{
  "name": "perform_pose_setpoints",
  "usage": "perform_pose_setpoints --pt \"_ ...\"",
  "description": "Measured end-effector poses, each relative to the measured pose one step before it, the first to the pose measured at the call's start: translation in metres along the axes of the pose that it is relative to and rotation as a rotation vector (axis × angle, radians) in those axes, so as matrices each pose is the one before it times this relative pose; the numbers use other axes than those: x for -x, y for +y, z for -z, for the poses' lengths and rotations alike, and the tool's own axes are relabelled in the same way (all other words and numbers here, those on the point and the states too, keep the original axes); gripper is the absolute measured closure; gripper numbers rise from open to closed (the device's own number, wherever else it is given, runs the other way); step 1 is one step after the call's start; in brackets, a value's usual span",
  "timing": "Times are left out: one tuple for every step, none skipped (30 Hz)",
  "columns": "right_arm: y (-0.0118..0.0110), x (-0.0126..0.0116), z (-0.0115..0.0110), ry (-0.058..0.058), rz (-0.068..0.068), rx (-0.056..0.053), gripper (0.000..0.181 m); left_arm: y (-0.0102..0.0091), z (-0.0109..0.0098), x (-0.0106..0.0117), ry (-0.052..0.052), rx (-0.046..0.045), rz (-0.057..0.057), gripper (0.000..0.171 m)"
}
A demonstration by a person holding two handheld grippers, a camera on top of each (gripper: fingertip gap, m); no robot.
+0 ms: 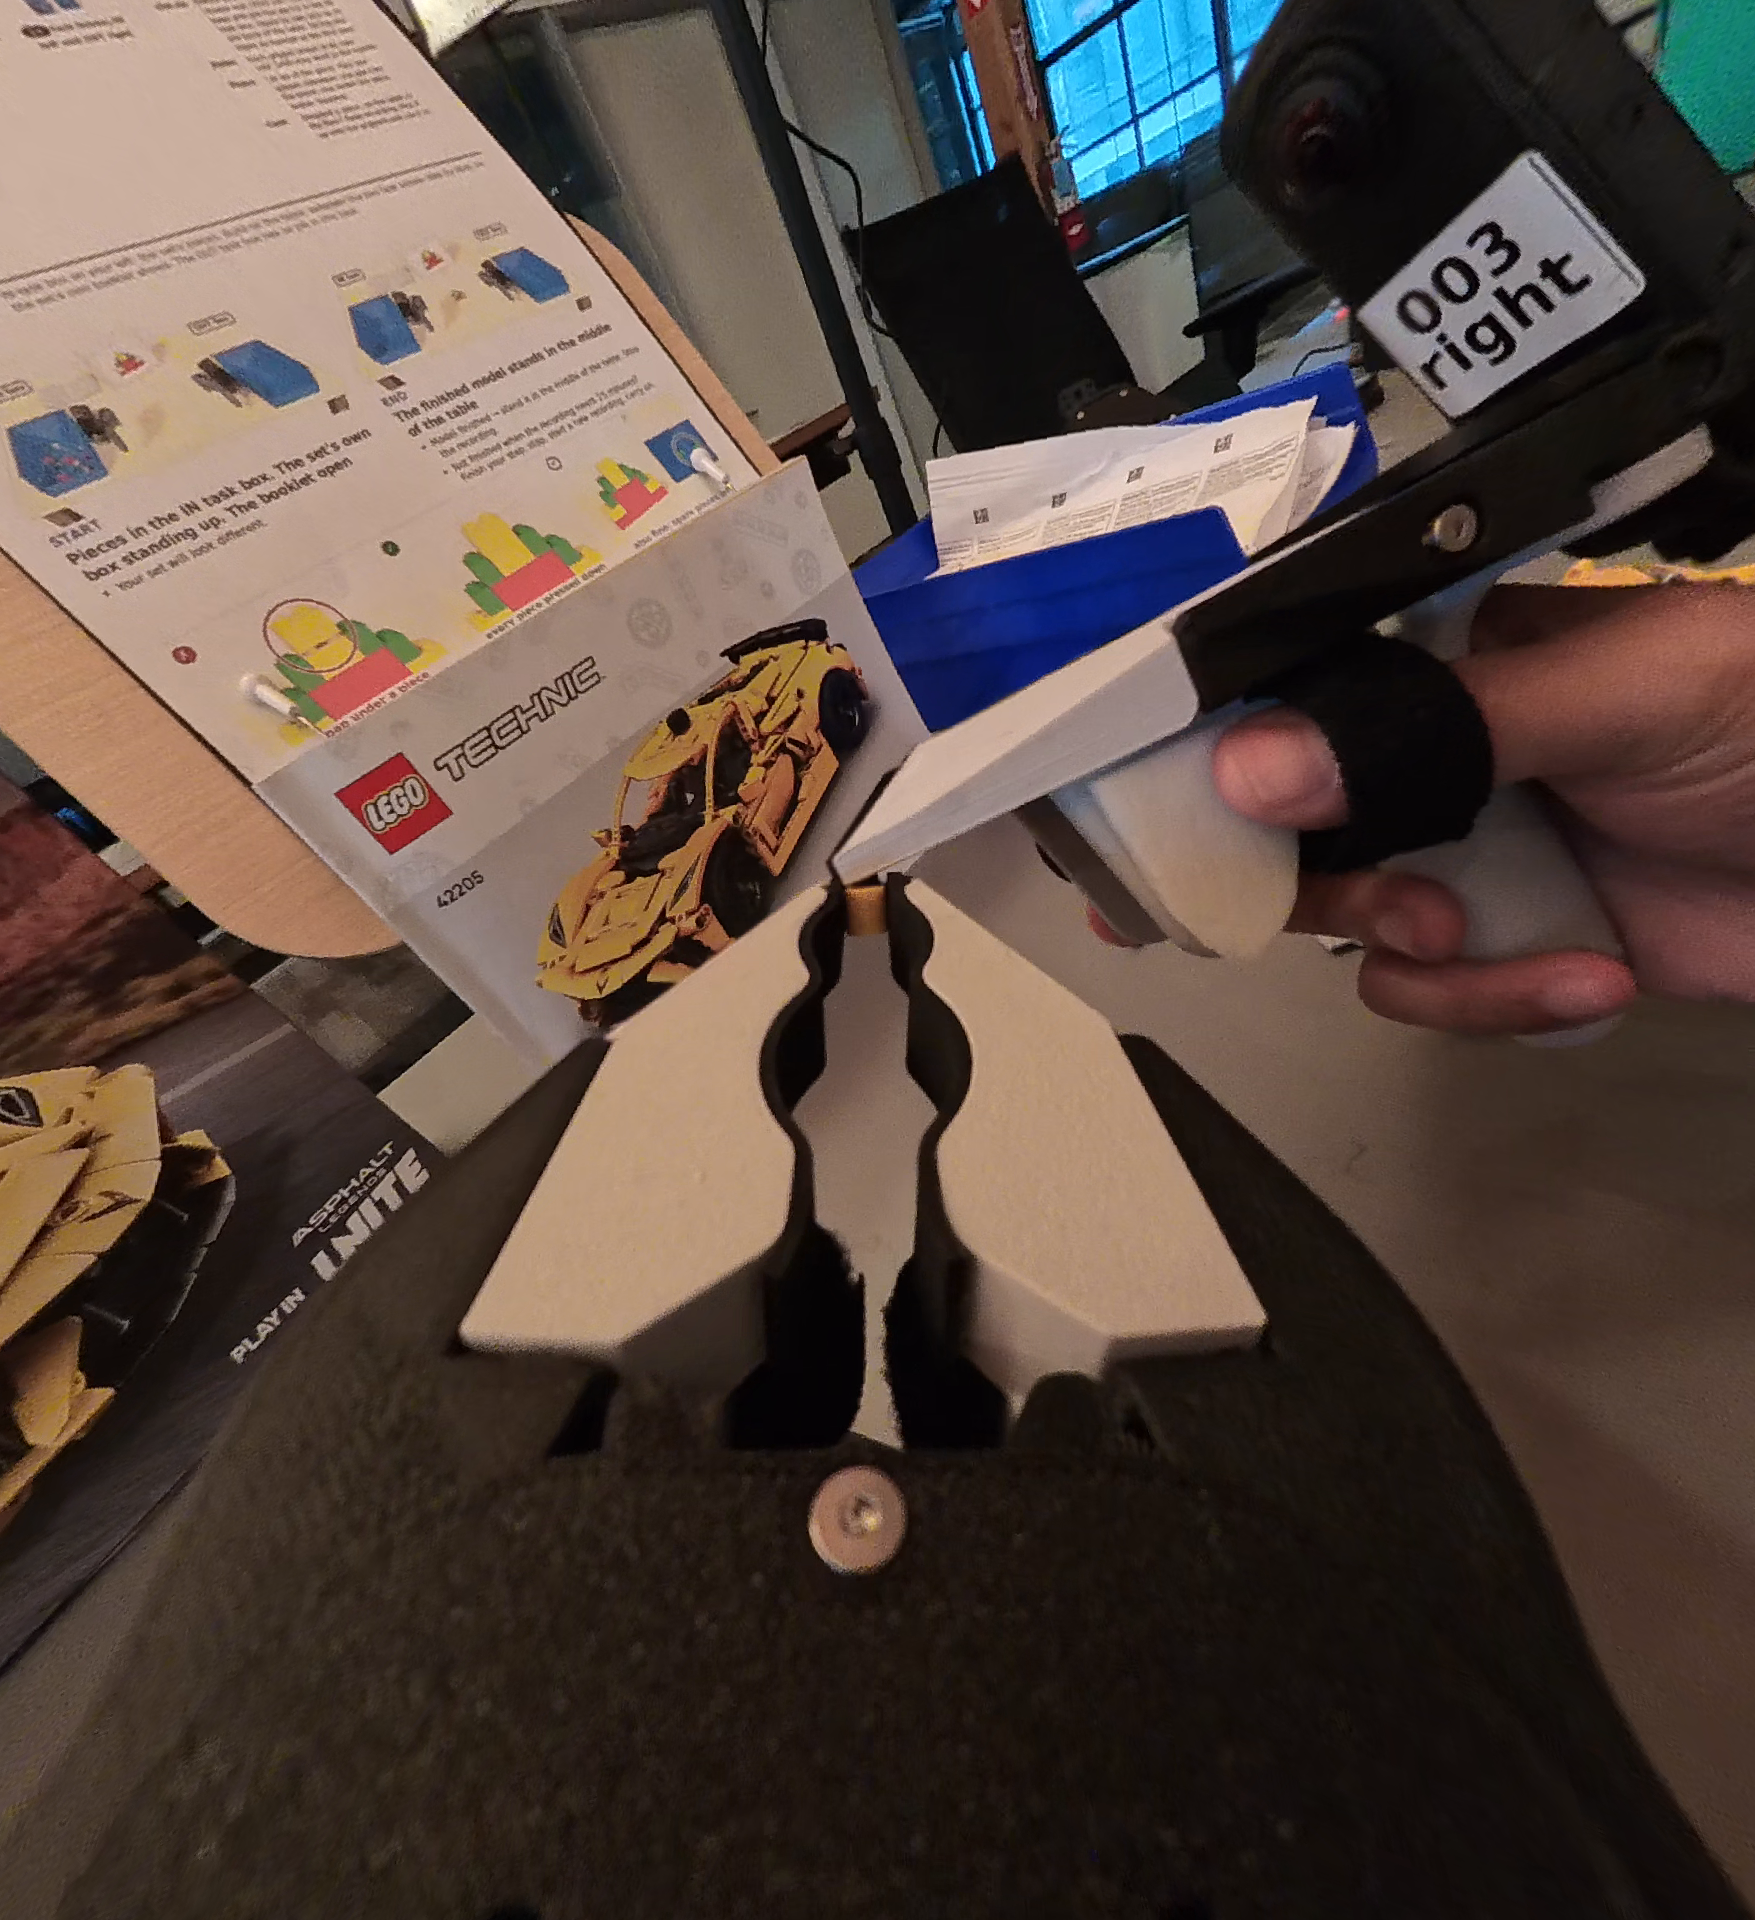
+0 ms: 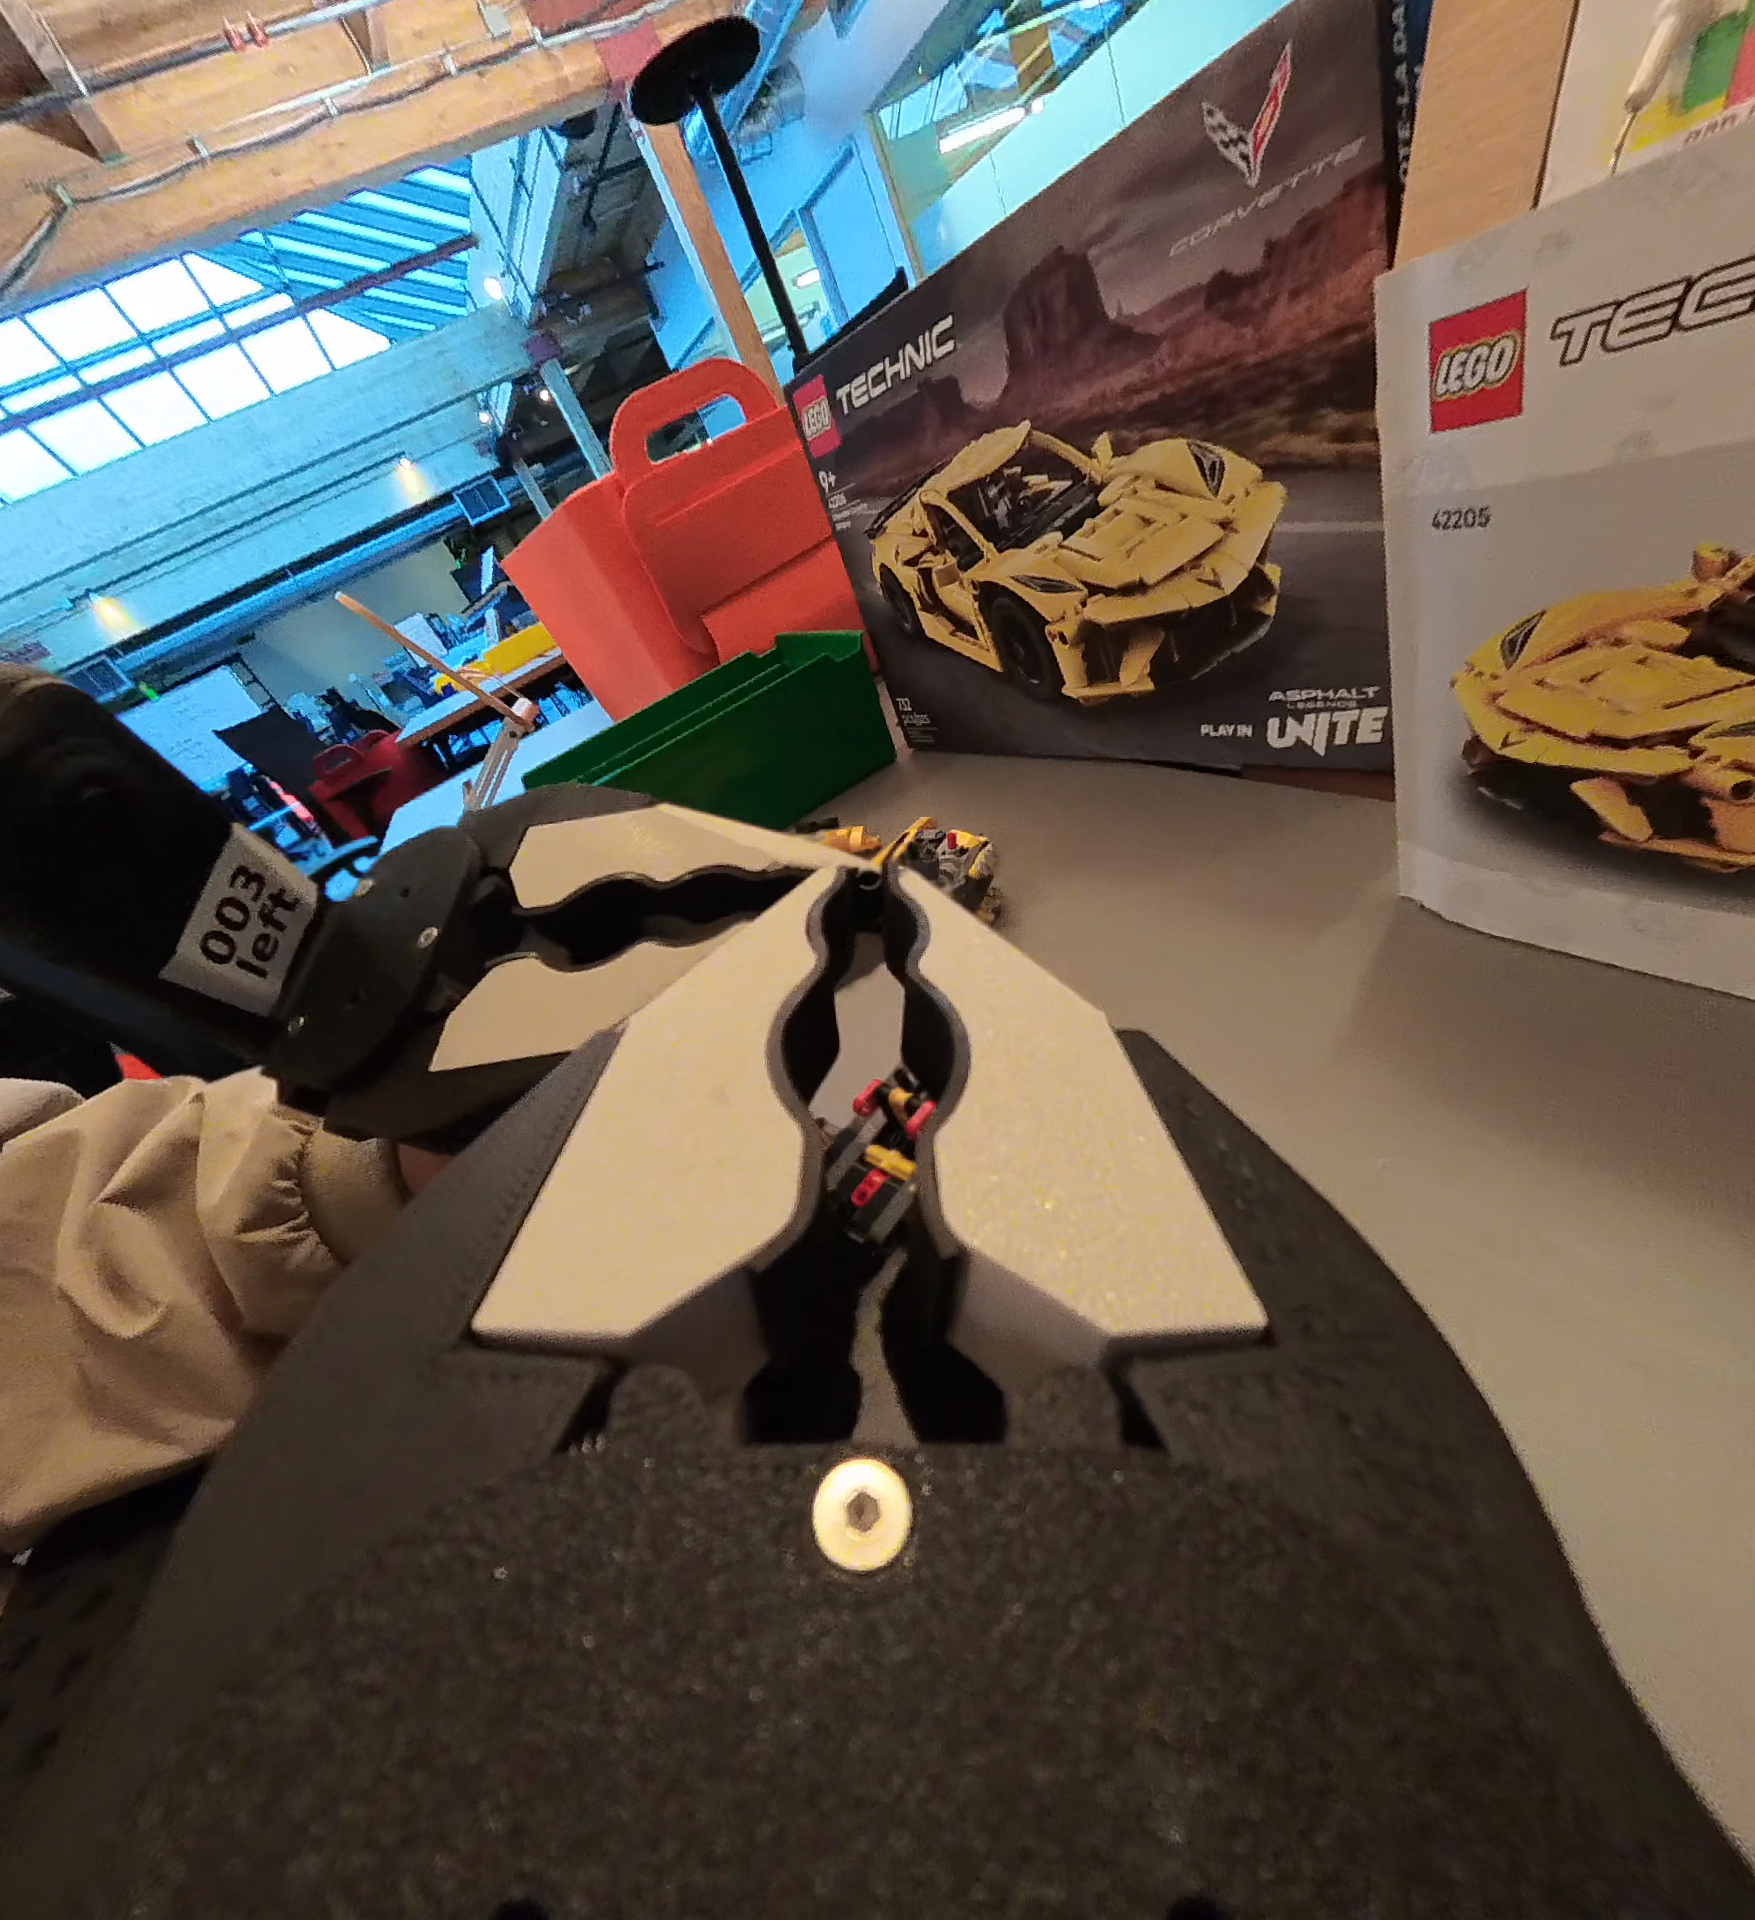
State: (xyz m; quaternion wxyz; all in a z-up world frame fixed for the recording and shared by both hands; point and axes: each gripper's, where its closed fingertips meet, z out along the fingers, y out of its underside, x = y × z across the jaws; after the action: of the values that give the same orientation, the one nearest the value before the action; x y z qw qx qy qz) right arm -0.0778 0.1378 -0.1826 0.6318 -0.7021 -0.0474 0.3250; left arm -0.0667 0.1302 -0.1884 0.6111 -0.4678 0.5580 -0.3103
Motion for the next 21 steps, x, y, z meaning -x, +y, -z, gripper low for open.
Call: perform_pose_setpoints --pt "0.0006 -0.00064 0.00023 0.002 0.0013 0.0067 0.178 0.00078 -0.00045 -0.0003 -0.0017 0.006 -0.0032 0.164" --pt "0.00057 -0.0004 -0.00018 0.0013 -0.0084 0.0043 0.178 0.00084 -0.00042 -0.00016 -0.0012 0.0058 -0.0032 0.164" --pt "0.00075 -0.00084 -0.00029 0.0024 -0.0138 0.0046 0.178 0.0015 -0.00046 0.0 -0.0002 0.00946 -0.0016 0.164" --pt "0.0015 -0.00162 -0.00055 0.0107 -0.0057 0.0078 0.178 0.00244 -0.00063 0.00018 -0.001 0.01691 -0.0031 0.164" --pt "0.00159 -0.00175 -0.00085 0.0165 0.0082 0.0079 0.178 0.00243 -0.00075 0.00029 -0.0031 0.02185 -0.0095 0.164" --pt "0.00006 -0.00179 -0.00001 0.0179 0.0053 0.0081 0.179 0.00063 -0.00082 0.00065 -0.005 0.01601 -0.0136 0.164" --pt "-0.00245 -0.00036 0.0002 0.0027 -0.0271 -0.0086 0.179 -0.00124 -0.00076 0.00126 -0.0074 0.00672 -0.013 0.164" --pt "-0.00422 -0.00083 0.00098 0.0017 -0.0273 -0.0255 0.181 0.00326 -0.00084 0.00454 -0.0253 0.03235 -0.0098 0.164" --pt "-0.01959 -0.00649 0.00959 0.0276 -0.0473 -0.1242 0.179 0.01632 -0.00182 0.0086 -0.0413 0.08813 -0.008 0.165" --pt "-0.03748 -0.01094 0.02009 0.0123 -0.0835 -0.1742 0.179 0.02086 -0.00247 0.00774 -0.0164 0.07227 0.0145 0.165" --pt "-0.03846 -0.01138 0.01922 0.0038 -0.0812 -0.1258 0.18 0.00687 0.00108 0.00586 0.0161 -0.01871 0.0603 0.165" --pt "-0.03327 -0.00811 0.0169 0.0168 -0.0024 -0.0896 0.18 -0.01266 0.00673 0.00335 0.0341 -0.08693 0.0649 0.165" --pt "-0.01661 -0.00632 0.01044 0.0173 0.0549 0.0106 0.18 -0.02132 0.00712 -0.00043 0.0276 -0.09169 0.0319 0.165" --pt "-0.00028 -0.00727 0.0061 0.0094 0.0403 0.1039 0.179 -0.01515 0.00238 -0.00275 0.0147 -0.04827 0.0176 0.165" --pt "0.01432 -0.01022 0.0054 0.0147 0.0111 0.1852 0.179 -0.00642 -0.00098 -0.00646 0.0324 -0.02638 0.0379 0.165" --pt "0.02113 -0.01601 0.0094 0.0563 0.013 0.2177 0.178 0.00163 -0.00259 -0.01003 0.06 -0.01011 0.0614 0.164" --pt "0.01338 -0.02461 0.01302 0.1354 0.0531 0.1317 0.178 0.00822 -0.0034 -0.01057 0.073 0.00824 0.0633 0.165" --pt "0.01405 -0.02405 0.01133 0.1408 0.0739 0.096 0.178 0.01093 -0.00399 -0.00712 0.0565 0.02351 0.0554 0.165" --pt "0.02374 -0.01762 0.00692 0.0921 0.0651 0.1431 0.178 0.00998 -0.00432 -0.0039 0.0394 0.02988 0.0519 0.165" --pt "0.02252 -0.01652 0.00284 0.0855 0.0314 0.1129 0.178 0.0082 -0.00449 -0.00492 0.0483 0.03701 0.0548 0.165" --pt "0.0185 -0.01498 -0.00079 0.0739 0.0112 0.0755 0.176 0.00483 -0.00364 -0.00431 0.0439 0.02828 0.0561 0.165"
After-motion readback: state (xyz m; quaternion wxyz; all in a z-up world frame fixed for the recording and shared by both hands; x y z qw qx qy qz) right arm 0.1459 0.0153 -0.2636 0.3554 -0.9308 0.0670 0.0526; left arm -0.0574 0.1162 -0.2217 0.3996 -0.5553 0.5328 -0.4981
